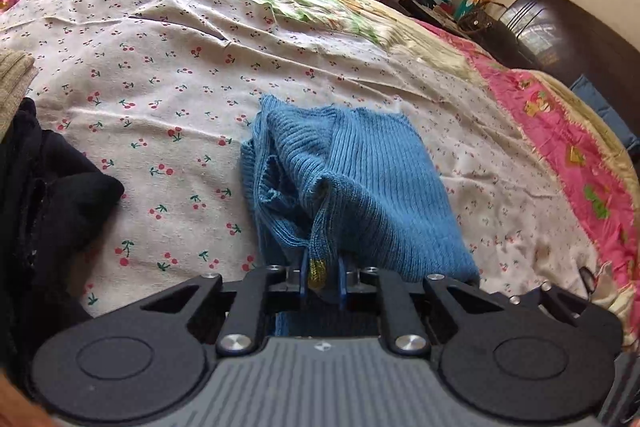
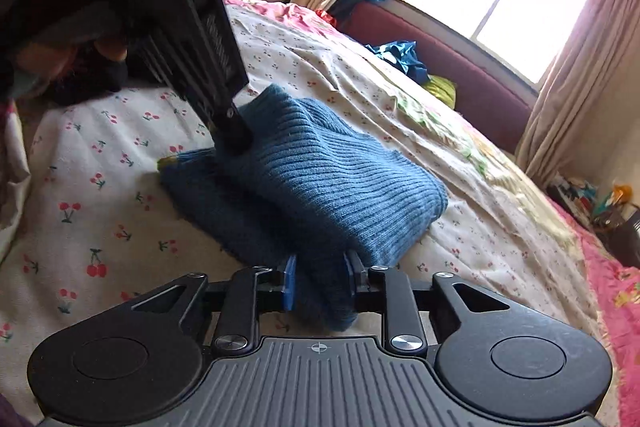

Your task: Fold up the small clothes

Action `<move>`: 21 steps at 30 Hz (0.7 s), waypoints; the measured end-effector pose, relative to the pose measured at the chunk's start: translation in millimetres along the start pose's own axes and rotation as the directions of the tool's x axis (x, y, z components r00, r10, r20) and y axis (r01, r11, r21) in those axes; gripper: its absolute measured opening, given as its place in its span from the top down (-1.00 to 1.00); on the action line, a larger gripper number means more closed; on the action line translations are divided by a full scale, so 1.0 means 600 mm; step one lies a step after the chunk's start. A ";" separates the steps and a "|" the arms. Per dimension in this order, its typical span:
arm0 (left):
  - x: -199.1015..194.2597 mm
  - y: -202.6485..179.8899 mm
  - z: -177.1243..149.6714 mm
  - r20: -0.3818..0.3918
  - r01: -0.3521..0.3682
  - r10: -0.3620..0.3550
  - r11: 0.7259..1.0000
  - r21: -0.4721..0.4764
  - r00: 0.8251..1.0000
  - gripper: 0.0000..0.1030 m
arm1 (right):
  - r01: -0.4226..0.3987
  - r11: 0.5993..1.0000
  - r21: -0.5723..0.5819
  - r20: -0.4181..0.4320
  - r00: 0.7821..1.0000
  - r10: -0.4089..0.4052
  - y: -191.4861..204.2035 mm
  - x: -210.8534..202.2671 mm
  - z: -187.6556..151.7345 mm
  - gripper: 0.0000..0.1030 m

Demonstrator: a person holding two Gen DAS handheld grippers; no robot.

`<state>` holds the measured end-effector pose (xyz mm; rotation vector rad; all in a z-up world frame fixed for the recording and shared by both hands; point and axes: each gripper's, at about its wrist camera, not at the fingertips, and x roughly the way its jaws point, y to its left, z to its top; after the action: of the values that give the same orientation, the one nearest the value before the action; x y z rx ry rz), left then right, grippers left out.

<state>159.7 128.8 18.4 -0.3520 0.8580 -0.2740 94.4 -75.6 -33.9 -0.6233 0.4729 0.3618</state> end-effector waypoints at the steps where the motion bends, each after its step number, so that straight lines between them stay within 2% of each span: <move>1: -0.004 0.001 0.006 0.003 0.016 -0.016 1.000 -0.013 1.000 0.47 | -0.001 1.000 -0.013 -0.003 1.000 0.001 0.002 0.005 0.000 0.33; 4: -0.010 -0.006 0.020 0.008 0.034 -0.033 0.999 -0.019 0.999 0.47 | 0.010 0.998 -0.058 0.000 1.000 -0.010 0.016 0.014 -0.002 0.16; 7: -0.007 -0.012 0.018 -0.002 0.032 -0.032 0.999 -0.005 0.999 0.47 | 0.092 0.989 -0.113 0.036 0.995 -0.089 0.034 0.025 -0.002 0.17; 9: -0.005 -0.012 0.015 -0.009 0.034 -0.034 0.999 -0.005 0.999 0.47 | 0.138 0.983 -0.119 0.048 0.990 -0.133 0.037 0.035 -0.001 0.25; 10: -0.005 -0.010 0.014 -0.011 0.037 -0.037 0.999 -0.009 0.999 0.47 | 0.148 0.983 -0.112 0.038 0.989 -0.145 0.035 0.042 -0.001 0.48; 11: -0.005 -0.007 0.015 -0.011 0.043 -0.043 0.999 -0.020 0.999 0.47 | 0.146 0.985 -0.094 0.027 0.989 -0.144 0.030 0.045 0.000 0.59; 13: -0.012 0.000 0.016 -0.010 0.058 -0.059 0.997 -0.042 0.998 0.47 | 0.091 0.995 -0.040 -0.002 0.996 -0.091 0.009 0.041 0.003 0.79; 17: -0.034 0.018 0.008 0.005 0.048 -0.048 0.997 -0.065 0.999 0.47 | -0.008 1.000 -0.004 -0.016 1.000 0.008 -0.027 -0.006 0.010 0.93; 19: -0.028 0.028 -0.007 -0.011 0.010 -0.010 0.998 -0.070 1.000 0.47 | -0.034 0.999 -0.034 -0.015 0.999 0.034 -0.027 -0.026 0.004 1.00; 21: -0.003 0.041 -0.027 -0.057 -0.051 0.046 0.996 -0.079 0.997 0.47 | -0.076 0.995 -0.058 -0.054 0.996 0.073 -0.018 -0.016 -0.009 1.00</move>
<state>148.5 148.6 -0.2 -0.3993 0.9323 -0.2050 89.6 -89.0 -27.9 -0.6759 0.5374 0.4329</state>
